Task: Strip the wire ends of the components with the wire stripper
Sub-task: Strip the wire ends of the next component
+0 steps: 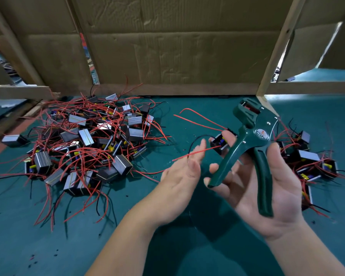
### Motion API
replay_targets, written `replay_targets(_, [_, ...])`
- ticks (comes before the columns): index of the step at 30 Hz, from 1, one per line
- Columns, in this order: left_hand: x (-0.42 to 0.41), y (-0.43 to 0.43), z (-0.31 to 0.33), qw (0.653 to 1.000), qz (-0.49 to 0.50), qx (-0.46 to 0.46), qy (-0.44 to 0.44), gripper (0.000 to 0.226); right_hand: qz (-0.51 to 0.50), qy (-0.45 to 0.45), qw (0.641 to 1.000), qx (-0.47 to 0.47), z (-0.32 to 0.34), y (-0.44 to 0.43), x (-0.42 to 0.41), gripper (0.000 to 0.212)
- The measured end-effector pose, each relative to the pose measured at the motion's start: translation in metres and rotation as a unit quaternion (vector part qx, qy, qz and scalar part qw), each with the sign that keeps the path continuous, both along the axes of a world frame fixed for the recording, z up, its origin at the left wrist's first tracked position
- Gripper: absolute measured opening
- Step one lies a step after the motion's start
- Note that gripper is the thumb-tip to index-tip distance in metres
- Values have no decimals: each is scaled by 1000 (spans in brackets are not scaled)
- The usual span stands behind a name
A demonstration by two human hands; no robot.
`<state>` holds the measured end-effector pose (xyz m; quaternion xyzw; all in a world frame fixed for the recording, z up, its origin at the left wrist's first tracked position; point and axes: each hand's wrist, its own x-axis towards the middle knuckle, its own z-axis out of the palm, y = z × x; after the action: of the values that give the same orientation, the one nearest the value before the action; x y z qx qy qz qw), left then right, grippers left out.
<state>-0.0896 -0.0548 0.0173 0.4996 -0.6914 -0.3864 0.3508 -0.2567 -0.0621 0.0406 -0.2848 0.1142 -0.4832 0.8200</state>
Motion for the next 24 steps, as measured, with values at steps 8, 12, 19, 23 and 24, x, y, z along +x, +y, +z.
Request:
replay_targets(8, [11, 8, 2, 972, -40, -7, -230, 82, -20, -9, 1000, -17, 1, -3, -4, 85])
replay_targets(12, [3, 8, -1, 959, -74, 14, -274, 53, -40, -37, 998, 3, 3, -6, -7, 92])
replay_targets(19, [-9, 0, 4, 985, 137, -62, 79, 33, -9, 22, 999, -41, -2, 1, 5, 74])
replay_targets(23, [-1, -4, 14, 928, 222, -28, 297, 20, 20, 72, 994, -79, -10, 8, 16, 76])
replay_targets(24, [2, -5, 14, 916, 233, -20, 326, 22, 26, 86, 992, -85, -12, 9, 18, 75])
